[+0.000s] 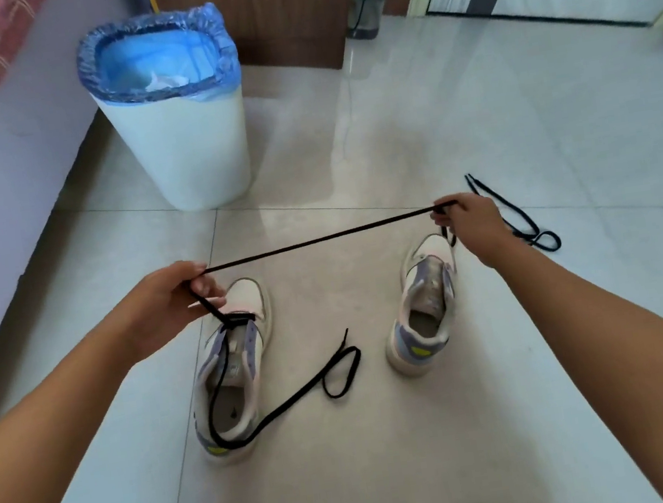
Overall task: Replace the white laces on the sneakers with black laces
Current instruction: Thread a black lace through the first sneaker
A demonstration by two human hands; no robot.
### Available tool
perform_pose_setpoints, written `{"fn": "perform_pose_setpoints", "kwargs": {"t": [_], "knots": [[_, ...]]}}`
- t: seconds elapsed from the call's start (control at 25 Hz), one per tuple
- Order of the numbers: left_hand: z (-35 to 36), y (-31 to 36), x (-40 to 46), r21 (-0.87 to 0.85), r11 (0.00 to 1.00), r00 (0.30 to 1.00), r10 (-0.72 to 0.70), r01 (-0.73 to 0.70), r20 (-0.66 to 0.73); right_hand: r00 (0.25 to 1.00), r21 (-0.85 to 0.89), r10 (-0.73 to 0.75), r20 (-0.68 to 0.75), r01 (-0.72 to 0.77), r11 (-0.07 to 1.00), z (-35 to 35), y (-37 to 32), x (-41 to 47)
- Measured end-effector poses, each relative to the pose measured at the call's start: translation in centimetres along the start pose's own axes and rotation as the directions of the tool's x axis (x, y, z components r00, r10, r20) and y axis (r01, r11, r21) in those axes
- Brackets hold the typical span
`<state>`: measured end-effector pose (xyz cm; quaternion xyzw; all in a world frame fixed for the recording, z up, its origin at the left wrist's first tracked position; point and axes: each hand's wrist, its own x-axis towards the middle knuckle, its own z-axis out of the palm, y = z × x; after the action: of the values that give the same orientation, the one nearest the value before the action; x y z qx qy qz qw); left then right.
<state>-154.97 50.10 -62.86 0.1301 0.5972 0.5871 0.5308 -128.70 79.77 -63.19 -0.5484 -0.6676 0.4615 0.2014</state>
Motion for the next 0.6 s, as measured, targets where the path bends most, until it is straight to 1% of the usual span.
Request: {"fn": "perform_pose_setpoints", "kwargs": {"t": [0.08, 0.16, 0.24, 0.32, 0.4, 0.48, 0.52, 0.56, 0.6], "knots": [[-0.4, -0.4, 0.0, -0.079, 0.997, 1.0, -0.006, 0.004, -0.023, 0.995, -0.094, -0.012, -0.095, 0.003, 0.996, -0.9, 0.1, 0.7], [-0.4, -0.9, 0.2, -0.119, 0.993, 0.999, -0.007, 0.003, -0.04, 0.986, -0.179, -0.034, -0.164, 0.004, 0.984, -1.7, -0.4, 1.3], [-0.5, -1.0, 0.2, -0.153, 0.988, 0.999, -0.006, -0.002, -0.05, 0.981, -0.285, -0.071, -0.183, 0.016, 0.958, -2.4, -0.7, 1.5], [-0.9, -0.8, 0.1, -0.159, 0.987, 0.999, -0.004, -0.004, -0.05, 0.981, -0.328, -0.081, -0.174, 0.019, 0.945, -2.8, -0.6, 1.4], [-1.2, -0.3, 0.0, -0.148, 0.989, 0.999, -0.003, -0.004, -0.053, 0.983, -0.354, -0.053, -0.175, -0.013, 0.935, -3.5, -0.3, 1.4], [-0.9, 0.2, 0.0, -0.11, 0.994, 0.998, -0.017, 0.01, -0.059, 0.98, -0.316, 0.062, -0.188, -0.121, 0.941, -4.1, 0.2, 1.8], [-0.3, 0.6, 0.2, -0.092, 0.996, 0.998, -0.024, 0.018, -0.058, 0.969, -0.212, 0.164, -0.185, -0.202, 0.956, -4.2, 0.2, 2.0], [0.2, 1.0, 0.5, -0.069, 0.997, 0.998, -0.029, 0.026, -0.053, 0.947, -0.048, 0.295, -0.13, -0.303, 0.952, -3.8, 0.0, 1.7], [0.8, 1.4, 0.9, -0.027, 0.999, 0.999, -0.033, 0.032, -0.039, 0.907, 0.112, 0.42, -0.032, -0.414, 0.903, -3.1, -0.2, 1.2]]}}
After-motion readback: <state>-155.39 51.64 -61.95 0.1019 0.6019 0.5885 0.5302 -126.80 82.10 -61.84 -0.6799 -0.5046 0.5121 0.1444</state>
